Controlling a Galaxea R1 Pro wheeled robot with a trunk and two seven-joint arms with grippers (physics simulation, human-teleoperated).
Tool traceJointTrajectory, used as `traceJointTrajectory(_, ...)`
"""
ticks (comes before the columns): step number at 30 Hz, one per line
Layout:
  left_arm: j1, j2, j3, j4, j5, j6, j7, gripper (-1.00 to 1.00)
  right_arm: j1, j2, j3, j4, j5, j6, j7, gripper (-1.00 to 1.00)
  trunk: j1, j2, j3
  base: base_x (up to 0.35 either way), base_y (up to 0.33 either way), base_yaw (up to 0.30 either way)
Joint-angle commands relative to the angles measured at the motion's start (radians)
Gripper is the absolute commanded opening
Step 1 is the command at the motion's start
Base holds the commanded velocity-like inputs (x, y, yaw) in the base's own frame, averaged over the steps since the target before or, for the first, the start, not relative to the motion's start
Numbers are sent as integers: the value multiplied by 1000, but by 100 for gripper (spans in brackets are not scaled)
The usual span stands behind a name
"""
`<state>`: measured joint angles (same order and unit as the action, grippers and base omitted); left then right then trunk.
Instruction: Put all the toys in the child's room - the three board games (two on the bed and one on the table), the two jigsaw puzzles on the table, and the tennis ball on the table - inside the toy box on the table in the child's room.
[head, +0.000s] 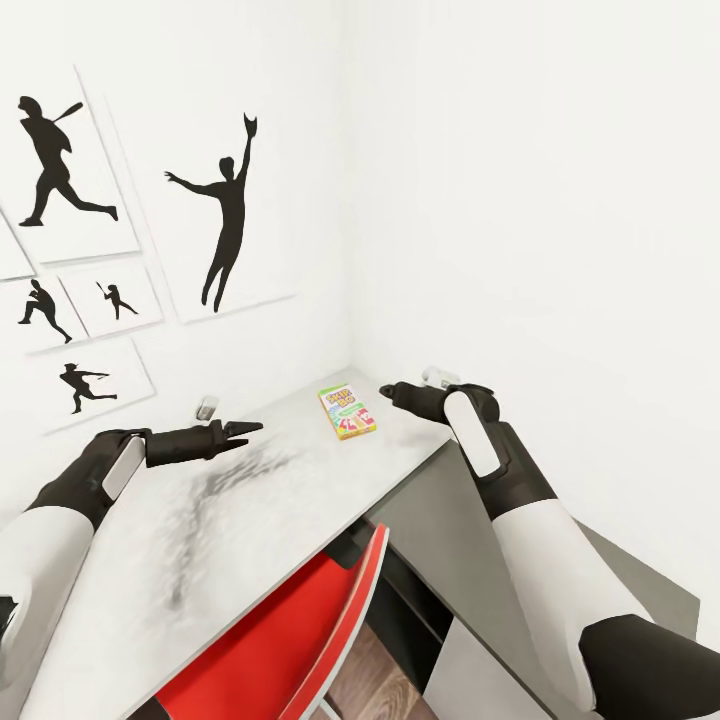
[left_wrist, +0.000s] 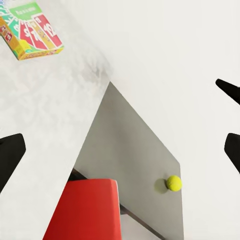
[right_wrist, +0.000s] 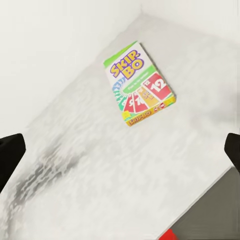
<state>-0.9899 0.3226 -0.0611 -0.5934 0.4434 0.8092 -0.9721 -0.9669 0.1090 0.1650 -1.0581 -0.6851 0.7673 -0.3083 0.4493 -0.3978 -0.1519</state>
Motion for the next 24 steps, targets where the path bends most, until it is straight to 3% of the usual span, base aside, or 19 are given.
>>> traceJointTrajectory(1,-7,-5,-2,-6,12,11,-4,100,-7,6,-5,-7,-5,7,-4,100,1,-2,-2,0,0,0)
traceJointTrajectory(5,-30,-27,-3,-28,14,16,-5,100,-29,28,-27,-29,8,14,5,100,1,-2,-2,0,0,0)
traceJointTrajectory(12,-69,-68,-40,-68,-8,15,-8,100,-30,66,12,-39,3,15,-4,100,1,-2,-2,0,0,0)
traceJointTrajectory(16,-92,-87,-54,-84,-11,15,-8,100,-29,66,26,-39,3,16,-5,100,1,-2,-2,0,0,0)
traceJointTrajectory(24,-107,-86,-57,-83,-11,14,-12,100,-29,66,26,-39,2,25,-6,100,1,-2,-2,0,0,0)
